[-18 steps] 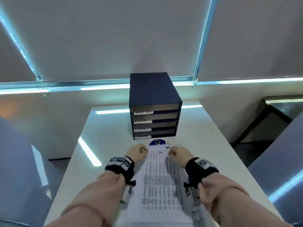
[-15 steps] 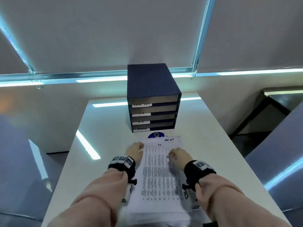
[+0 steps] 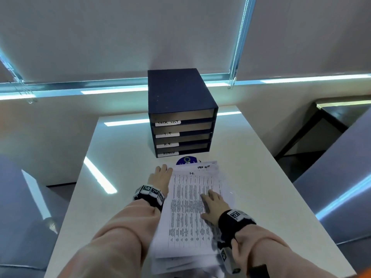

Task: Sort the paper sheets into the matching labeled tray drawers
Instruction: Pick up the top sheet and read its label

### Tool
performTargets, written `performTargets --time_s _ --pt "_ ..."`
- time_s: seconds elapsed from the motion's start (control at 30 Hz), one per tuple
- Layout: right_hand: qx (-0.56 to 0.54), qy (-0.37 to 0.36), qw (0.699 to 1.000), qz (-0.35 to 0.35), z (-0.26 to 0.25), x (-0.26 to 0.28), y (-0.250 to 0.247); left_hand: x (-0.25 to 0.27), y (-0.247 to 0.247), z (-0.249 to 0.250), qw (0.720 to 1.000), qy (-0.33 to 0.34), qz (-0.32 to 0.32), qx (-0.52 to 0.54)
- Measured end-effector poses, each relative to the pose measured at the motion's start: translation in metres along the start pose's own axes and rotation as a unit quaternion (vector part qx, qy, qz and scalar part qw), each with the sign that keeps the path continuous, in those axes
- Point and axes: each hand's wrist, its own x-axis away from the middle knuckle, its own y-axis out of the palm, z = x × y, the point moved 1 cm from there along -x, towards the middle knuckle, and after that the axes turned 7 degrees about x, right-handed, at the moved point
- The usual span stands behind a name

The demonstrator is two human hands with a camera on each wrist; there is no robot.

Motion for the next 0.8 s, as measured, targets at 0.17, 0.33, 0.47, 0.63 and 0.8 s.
performTargets --time_s 0.17,0.33,0.47,0.63,0.8 --pt "-0.021 -0.001 1.000 0.001 0.002 -0.002 0.001 0.012 -0.002 -0.003 0.993 0.035 0.089 0.061" --pt "-0.282 0.086 0.942 0.160 0.014 0.004 -0.022 0.029 -0.026 0.003 0.837 -0.061 0.138 0.526" --pt "-0.604 0.086 0.780 0.137 0.017 0.020 -0.050 0.040 -0.050 0.009 0.639 -0.069 -0.011 0.766" --pt "-0.682 0.052 0.728 0.041 0.020 0.023 -0.054 0.030 -0.055 -0.003 0.595 -0.133 0.027 0.792" --pt "-0.678 0.053 0.732 0.038 0.026 0.036 -0.048 0.027 -0.050 -0.008 0.645 -0.183 0.054 0.740"
